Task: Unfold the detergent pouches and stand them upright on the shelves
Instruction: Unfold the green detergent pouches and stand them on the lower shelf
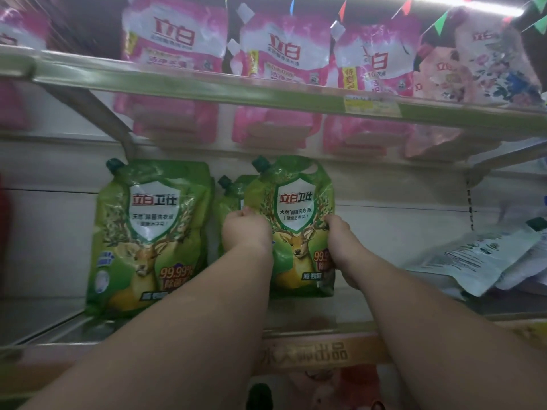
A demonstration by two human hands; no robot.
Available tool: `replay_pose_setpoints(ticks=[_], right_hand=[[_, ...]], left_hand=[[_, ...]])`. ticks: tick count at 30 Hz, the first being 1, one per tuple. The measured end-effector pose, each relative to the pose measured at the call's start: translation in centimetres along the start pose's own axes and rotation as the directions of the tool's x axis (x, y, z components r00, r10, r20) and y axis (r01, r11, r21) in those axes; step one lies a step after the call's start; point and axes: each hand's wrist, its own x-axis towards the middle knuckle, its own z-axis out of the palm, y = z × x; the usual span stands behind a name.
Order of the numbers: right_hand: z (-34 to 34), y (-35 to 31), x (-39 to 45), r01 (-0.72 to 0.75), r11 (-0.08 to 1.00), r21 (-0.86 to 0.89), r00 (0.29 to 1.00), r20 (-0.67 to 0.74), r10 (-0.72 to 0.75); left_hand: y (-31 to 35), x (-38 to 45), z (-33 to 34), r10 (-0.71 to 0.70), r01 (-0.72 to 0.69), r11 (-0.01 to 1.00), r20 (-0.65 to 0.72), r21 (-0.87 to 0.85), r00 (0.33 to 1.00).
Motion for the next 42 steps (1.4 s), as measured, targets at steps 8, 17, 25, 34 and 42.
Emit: replay_pose_setpoints(ticks=[8,17,25,34,42], right_hand=[[3.8,0.0,-0.3,-0.013,1.0,-0.015,1.0,0.002,0.013],[5.4,1.2,0.2,-0.046,0.997,-0.066,0.998,0.042,0.049],[5.1,1.1,-1.4,-0.015,0.984,-0.18,0.992,0.124,0.037],[4.7,0.5,-4.2,0.002,0.958,-0.285,0.984,0.173,0.049],[4.3,0.7,-6.5,-0.017,0.891,-0.454,0.984,0.152,0.096]], left_hand=[[-0.4,2.2,-2.3,-0.04,0.04,0.999,-0.016,0.033,0.999],[-1.5,3.1,-3.3,-0.041,0.041,0.999,-0.061,0.006,0.997],[-1.5,3.3,-3.0,-0.056,0.055,0.992,0.003,0.111,0.998],[-1.0,-0.8,-4.1,-0.209,0.198,0.912,-0.009,0.36,0.978],[-1.4,-4.1,-5.6,-0.038,-0.002,0.89,0.078,0.457,0.996]])
